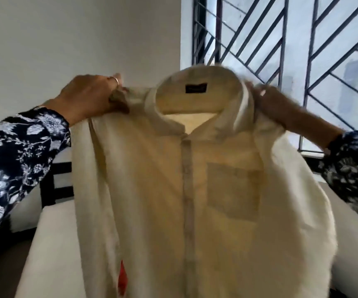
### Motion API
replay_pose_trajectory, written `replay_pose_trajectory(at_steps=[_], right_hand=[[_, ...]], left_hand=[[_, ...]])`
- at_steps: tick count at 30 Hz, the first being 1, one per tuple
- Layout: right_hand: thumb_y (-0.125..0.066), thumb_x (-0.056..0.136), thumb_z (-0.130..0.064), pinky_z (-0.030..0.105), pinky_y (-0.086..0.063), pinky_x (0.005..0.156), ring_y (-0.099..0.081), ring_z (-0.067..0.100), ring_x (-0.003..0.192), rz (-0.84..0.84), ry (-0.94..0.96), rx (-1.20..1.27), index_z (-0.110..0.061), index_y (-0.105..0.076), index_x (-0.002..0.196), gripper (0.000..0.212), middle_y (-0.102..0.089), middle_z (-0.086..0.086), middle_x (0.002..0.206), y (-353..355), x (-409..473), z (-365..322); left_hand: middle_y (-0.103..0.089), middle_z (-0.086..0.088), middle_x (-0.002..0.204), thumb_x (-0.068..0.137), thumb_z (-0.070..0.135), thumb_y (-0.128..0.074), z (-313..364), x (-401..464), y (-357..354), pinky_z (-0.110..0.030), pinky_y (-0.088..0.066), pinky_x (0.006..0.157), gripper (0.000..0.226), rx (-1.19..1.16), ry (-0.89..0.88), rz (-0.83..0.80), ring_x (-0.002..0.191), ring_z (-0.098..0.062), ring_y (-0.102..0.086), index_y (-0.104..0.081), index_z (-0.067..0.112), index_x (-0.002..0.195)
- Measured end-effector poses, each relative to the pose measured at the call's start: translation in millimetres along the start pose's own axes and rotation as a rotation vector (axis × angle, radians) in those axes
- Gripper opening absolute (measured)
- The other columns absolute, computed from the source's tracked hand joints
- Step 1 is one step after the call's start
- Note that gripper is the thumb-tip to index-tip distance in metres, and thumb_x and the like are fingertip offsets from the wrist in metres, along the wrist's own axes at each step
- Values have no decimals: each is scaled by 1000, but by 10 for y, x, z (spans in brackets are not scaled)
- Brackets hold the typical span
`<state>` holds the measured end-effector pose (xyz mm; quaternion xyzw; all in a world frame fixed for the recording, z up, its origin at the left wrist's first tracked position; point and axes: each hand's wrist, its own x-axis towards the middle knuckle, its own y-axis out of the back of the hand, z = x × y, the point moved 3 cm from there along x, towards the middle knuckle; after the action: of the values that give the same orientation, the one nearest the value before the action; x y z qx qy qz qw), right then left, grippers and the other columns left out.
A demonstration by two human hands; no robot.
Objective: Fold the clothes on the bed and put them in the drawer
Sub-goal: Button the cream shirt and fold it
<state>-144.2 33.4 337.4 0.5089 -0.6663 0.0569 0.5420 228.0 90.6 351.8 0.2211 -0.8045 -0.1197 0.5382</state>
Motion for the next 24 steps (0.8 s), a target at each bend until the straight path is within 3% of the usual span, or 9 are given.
replay_pose_trajectory(at_steps=[2, 4, 6, 8, 10, 14, 17, 19, 24], right_hand=[[-45, 101, -32, 23, -36, 64, -50, 16, 79, -528, 9, -405, -13, -57, 73, 36, -50, 1, 71, -284, -383, 34], [-58, 93, -42, 23, -35, 61, -49, 9, 66, -840, 104, -626, 2, -65, 78, 47, -46, -4, 58, -406, -580, 117], [-60, 93, -33, 25, -36, 62, -52, 11, 68, -787, 202, -616, 2, -69, 81, 38, -50, -3, 59, -334, -480, 76], [-51, 97, -21, 24, -41, 56, -60, 18, 69, -507, 224, -508, -6, -70, 78, 31, -59, 5, 65, -187, -254, 49], [-52, 97, -31, 26, -49, 64, -68, 27, 75, -356, 158, -300, -4, -72, 88, 35, -68, 19, 77, -45, -136, 144], [-72, 73, -59, 47, -54, 74, -68, 28, 78, -571, -86, -124, -9, -74, 87, 52, -73, 15, 84, 7, -282, 523], [-71, 81, -39, 28, -47, 55, -58, 23, 63, -319, -82, -114, -15, -71, 74, 25, -66, 3, 59, 153, -41, 369], [-68, 86, -34, 20, -39, 46, -50, 22, 61, -110, -28, -145, -10, -67, 76, 27, -58, 10, 62, 322, 137, 252], [-68, 86, -36, 28, -39, 57, -53, 24, 70, -320, -92, -304, -1, -66, 75, 36, -60, 18, 75, 413, 146, 279]], left_hand=[[-66, -15, 85, 88, 37, -62, 10, -47, -44, -33, -36, 58, 27, 65, -28, -122, 71, -31, -60, -42, 19, 90], [-64, -10, 79, 88, 31, -57, -10, -96, -100, -33, -33, 55, 21, 90, -30, -196, 66, -28, -54, -40, 21, 83], [-57, -1, 70, 88, 34, -56, -11, -113, -98, -32, -31, 54, 22, 97, -23, -260, 67, -27, -54, -43, 22, 74], [-52, 3, 67, 88, 41, -58, -31, -135, -113, -31, -31, 54, 26, 12, -11, -302, 69, -25, -54, -49, 25, 69], [-60, -2, 73, 87, 44, -62, -101, -174, -163, -32, -37, 58, 28, -129, 53, -362, 72, -24, -56, -58, 20, 71], [-51, -8, 58, 93, 38, -52, -123, -253, -226, -32, -31, 56, 47, -437, 190, -551, 57, -20, -43, -51, 7, 58], [-50, -8, 60, 96, 35, -52, -166, -163, -44, -31, -30, 55, 45, -459, 261, -458, 58, -21, -44, -49, 12, 57], [-56, -9, 74, 95, 31, -56, -274, -121, 57, -31, -33, 63, 32, -435, 294, -299, 73, -25, -52, -58, 13, 69], [-60, -13, 78, 93, 29, -61, -451, -227, -5, -24, -52, 48, 28, -695, 491, -352, 72, -23, -60, -63, 3, 81]])
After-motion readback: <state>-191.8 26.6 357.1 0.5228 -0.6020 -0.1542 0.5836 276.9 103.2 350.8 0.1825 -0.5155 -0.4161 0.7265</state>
